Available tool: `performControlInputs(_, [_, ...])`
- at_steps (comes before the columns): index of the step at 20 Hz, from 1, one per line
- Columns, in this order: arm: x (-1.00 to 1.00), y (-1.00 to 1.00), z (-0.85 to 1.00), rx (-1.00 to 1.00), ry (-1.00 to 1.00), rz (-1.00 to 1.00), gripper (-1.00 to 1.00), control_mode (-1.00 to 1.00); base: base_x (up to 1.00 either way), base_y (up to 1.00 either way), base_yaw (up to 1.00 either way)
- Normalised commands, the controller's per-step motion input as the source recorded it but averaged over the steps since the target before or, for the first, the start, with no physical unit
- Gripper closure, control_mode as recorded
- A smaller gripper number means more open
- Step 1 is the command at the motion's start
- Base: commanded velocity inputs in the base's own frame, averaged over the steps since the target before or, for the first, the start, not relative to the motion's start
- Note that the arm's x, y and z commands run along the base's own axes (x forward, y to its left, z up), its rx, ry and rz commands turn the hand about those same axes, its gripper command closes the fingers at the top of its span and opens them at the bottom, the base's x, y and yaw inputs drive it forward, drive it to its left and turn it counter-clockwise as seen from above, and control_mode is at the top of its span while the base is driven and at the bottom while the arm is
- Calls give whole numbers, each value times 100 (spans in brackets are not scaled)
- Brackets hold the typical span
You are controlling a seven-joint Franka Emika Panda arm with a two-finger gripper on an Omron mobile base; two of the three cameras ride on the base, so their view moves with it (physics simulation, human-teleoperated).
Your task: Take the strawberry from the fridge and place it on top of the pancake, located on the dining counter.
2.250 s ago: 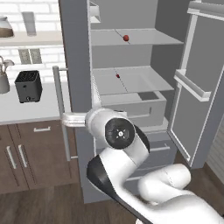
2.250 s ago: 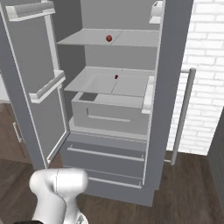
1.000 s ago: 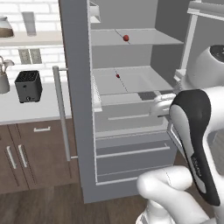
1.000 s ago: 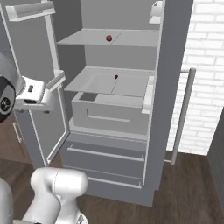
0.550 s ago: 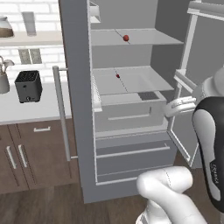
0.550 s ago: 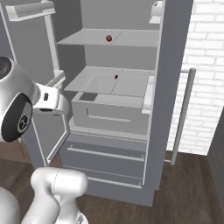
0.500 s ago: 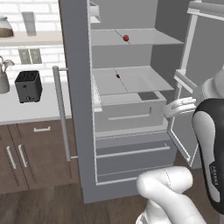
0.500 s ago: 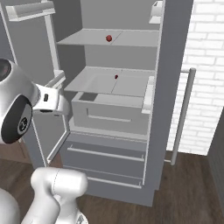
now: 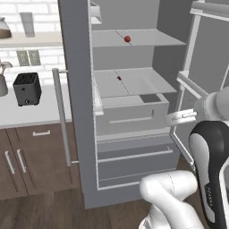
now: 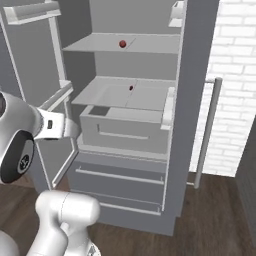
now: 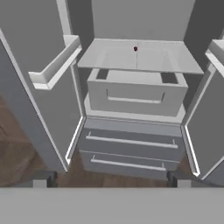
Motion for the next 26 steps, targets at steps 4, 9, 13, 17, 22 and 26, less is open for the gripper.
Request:
performControlInputs(4, [0, 0, 0, 0, 0, 0, -100, 100, 79, 0, -6])
performControlInputs(9, [0, 0, 0, 0, 0, 0, -100, 100, 99, 0, -1])
performControlInputs(13, [0, 0, 0, 0, 0, 0, -100, 100, 100, -2, 0])
performControlInputs(17, [0, 0, 0, 0, 0, 0, -100, 100, 99, -9, 0])
performControlInputs(22, [0, 0, 0, 0, 0, 0, -100, 100, 56, -18, -1])
performControlInputs(26, [-4, -2, 98, 0, -5, -7, -100, -100, 0, 0, 0])
